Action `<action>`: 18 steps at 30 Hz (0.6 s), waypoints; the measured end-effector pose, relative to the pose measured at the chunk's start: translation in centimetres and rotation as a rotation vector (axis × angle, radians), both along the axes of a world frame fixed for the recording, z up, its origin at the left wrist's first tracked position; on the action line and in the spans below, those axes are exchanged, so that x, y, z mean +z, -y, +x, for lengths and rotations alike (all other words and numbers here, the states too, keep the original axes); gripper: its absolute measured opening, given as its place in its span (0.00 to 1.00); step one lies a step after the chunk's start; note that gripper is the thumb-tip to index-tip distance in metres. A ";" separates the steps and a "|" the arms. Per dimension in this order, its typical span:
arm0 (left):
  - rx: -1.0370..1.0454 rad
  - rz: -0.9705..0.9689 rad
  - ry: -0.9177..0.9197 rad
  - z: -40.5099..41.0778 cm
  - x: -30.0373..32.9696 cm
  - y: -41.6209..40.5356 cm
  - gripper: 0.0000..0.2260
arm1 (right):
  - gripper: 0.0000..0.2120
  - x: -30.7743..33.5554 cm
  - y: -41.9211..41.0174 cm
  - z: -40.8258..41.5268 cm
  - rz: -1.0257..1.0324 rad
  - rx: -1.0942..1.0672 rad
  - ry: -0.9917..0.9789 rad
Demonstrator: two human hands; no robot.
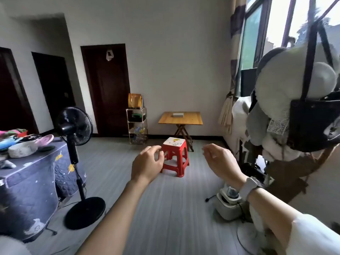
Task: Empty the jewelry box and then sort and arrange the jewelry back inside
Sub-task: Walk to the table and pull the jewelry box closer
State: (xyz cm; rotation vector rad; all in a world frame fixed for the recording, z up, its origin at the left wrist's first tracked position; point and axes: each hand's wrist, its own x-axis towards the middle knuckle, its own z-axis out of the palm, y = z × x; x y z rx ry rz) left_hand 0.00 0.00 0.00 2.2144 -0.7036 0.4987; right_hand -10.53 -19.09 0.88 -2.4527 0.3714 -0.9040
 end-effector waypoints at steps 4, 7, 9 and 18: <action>0.001 0.040 -0.068 7.2 -2.8 1.2 0.14 | 0.08 -3.0 1.7 7.5 0.028 0.012 -0.066; -0.051 0.096 -0.128 14.3 -4.2 2.4 0.13 | 0.08 -4.3 3.3 14.5 0.039 0.053 -0.129; -0.062 0.107 -0.143 19.2 -4.5 3.4 0.13 | 0.08 -4.7 4.6 19.2 0.041 0.084 -0.166; -0.103 0.176 -0.209 37.5 -6.1 12.8 0.13 | 0.10 -6.2 12.0 36.4 0.053 0.094 -0.324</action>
